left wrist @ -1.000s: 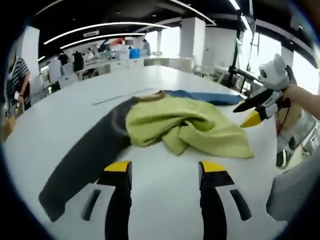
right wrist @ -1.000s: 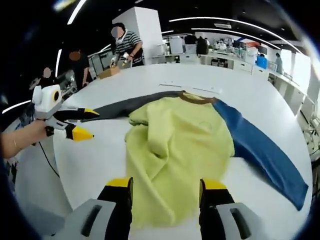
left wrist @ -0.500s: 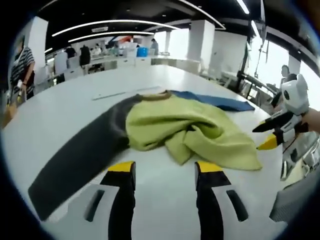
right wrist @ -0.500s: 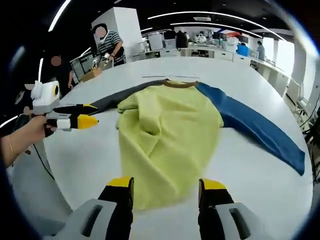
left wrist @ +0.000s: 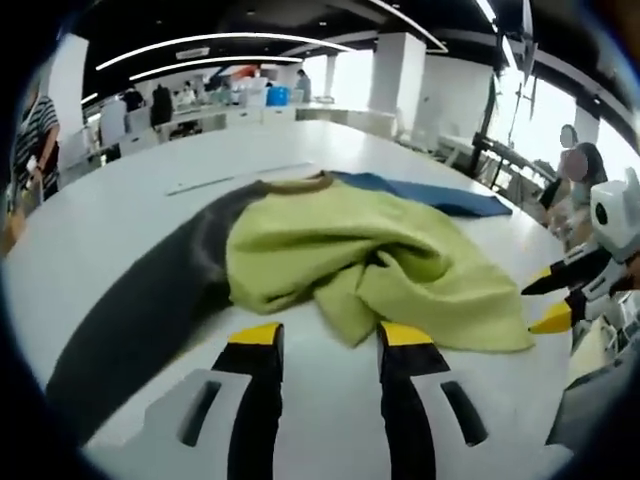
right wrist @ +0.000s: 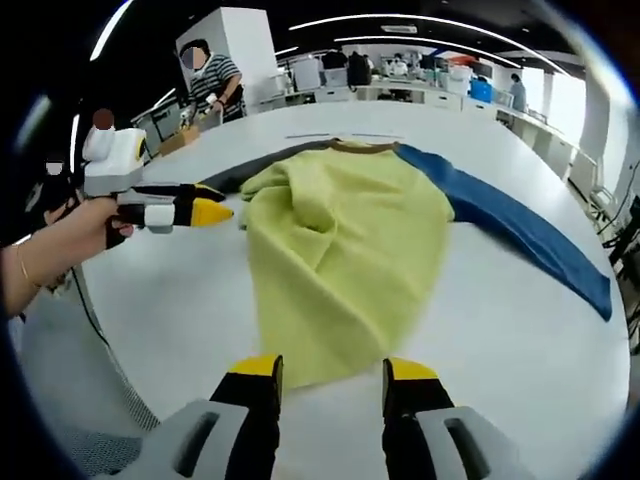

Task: Fold the garment on the visible template until the final outline fits inside the template.

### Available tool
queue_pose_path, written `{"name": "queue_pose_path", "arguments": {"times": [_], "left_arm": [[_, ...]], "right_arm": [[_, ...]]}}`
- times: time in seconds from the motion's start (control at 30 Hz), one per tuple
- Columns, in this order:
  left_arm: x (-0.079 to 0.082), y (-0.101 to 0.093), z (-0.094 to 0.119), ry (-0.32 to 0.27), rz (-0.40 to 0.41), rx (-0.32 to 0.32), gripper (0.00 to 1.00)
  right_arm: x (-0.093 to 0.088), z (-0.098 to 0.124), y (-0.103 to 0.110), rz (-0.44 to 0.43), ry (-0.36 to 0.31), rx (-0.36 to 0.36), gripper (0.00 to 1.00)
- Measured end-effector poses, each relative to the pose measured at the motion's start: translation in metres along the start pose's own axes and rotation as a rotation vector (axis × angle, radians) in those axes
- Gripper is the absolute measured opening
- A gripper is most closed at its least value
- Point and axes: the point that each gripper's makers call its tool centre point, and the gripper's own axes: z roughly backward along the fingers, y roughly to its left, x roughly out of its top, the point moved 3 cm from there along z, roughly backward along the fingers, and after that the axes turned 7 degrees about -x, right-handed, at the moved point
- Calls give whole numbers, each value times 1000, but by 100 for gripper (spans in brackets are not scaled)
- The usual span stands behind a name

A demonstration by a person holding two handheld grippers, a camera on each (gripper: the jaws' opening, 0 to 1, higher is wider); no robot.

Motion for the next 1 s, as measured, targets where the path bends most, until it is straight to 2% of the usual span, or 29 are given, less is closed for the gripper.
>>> {"name": "queue_pose_path", "arguments": {"times": [0.2,0.33,0.4,0.57,0.77,0.83,0.97,1.0], "left_arm": [[-2,0,-7,1,35,-11,27],[-2,0,-9,2,46,-12,19],[-2,0,-11,-4,59,-14,20],[-2,-2,-15,-6,90,-29,18],[-9,-6,-20,27,79,-35,14],[-10,-7,-22,32,76,-41,10],[-10,-7,-24,24,63,-42,5],[-10,-8,-25,19,91,-47,5]], "right_arm": [[-4,-2,10,21,3,10,34],[-7,-4,12,35,4,-4,31],[-8,-6,10,70,-4,-29,29],[-8,-8,10,70,-15,-51,27],[-9,-9,9,95,-19,-76,23],[-9,-8,10,93,-23,-78,22],[-9,-9,12,86,-22,-75,15],[-9,-9,12,84,-21,-74,14]]}}
